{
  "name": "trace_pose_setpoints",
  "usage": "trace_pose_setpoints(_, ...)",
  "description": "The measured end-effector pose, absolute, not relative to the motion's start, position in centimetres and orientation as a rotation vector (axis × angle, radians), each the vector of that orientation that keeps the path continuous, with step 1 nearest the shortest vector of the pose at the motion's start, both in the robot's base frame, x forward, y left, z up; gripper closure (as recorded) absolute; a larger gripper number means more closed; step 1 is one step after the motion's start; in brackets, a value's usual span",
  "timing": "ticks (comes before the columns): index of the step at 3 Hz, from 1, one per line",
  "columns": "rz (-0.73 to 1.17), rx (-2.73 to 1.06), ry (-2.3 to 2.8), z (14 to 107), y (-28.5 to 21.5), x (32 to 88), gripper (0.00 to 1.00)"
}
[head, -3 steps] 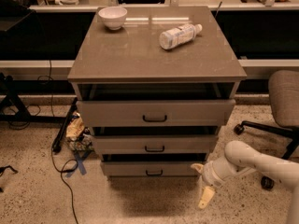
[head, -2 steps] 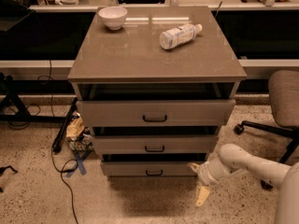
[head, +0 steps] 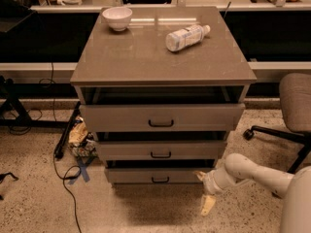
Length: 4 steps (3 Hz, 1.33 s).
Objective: Open bottom drawer
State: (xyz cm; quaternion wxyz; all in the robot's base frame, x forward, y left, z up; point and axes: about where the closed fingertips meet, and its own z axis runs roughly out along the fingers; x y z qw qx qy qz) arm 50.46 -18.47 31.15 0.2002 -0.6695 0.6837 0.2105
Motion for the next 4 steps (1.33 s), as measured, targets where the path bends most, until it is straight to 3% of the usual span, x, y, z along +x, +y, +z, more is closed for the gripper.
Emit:
trace_pose_setpoints(3, 0.273, -1.831, 1.885, 21.0, -18.5, 57.9, 0.00)
trace_pose_setpoints(4, 0.272, -1.831, 1.884, 21.0, -18.5, 57.9, 0.00)
